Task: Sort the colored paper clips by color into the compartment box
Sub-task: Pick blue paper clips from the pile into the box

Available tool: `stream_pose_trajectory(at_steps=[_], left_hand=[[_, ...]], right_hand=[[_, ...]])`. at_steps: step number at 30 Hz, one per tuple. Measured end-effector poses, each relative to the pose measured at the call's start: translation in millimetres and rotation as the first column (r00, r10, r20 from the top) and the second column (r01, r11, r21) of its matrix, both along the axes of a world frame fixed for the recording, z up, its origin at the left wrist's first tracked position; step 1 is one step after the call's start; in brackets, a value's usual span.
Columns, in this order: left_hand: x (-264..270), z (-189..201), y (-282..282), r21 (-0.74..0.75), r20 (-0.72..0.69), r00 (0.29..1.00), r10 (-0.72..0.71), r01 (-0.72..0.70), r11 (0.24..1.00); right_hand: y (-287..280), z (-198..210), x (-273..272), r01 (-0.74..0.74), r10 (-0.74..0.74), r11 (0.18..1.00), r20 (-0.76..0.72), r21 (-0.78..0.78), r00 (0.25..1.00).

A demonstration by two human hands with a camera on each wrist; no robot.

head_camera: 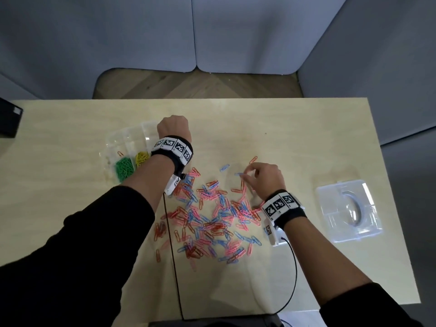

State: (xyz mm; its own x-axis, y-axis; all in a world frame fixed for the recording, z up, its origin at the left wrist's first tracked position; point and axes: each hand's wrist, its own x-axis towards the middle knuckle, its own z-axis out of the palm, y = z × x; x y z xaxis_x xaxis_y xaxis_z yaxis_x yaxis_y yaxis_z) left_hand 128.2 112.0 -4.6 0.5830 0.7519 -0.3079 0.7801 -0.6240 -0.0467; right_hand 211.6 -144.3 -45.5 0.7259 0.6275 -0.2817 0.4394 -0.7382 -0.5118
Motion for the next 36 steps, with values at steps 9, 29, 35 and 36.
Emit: stream_pose_trajectory(at_steps=[9, 29, 35, 36], left_hand=[[3.0, -2.3, -9.7, 0.042, -0.07, 0.989, -0.13, 0.133, 0.99], [-73.1, -24.1, -76.6, -0.204, 0.25, 0.968, 0.034, 0.018, 0.979], [-77.1, -27.5, -85.9, -0.284, 0.269, 0.96, 0.076, 0.004, 0.959], [-81.2, -27.6, -89.5, -0.288, 0.283, 0.956, 0.078, 0.007, 0.958]], right_hand=[[11.1, 1.2, -4.4, -0.093, 0.09, 0.993, -0.038, -0.073, 0.995], [36.2, 18.1, -24.9, 0.593, -0.034, 0.786, -0.947, 0.172, 0.32], [50.0, 20.5, -18.3, 0.485, -0.077, 0.832, -0.808, 0.271, 0.584], [51.1, 18.2, -18.3, 0.383, -0.065, 0.869, -0.692, 0.315, 0.719]])
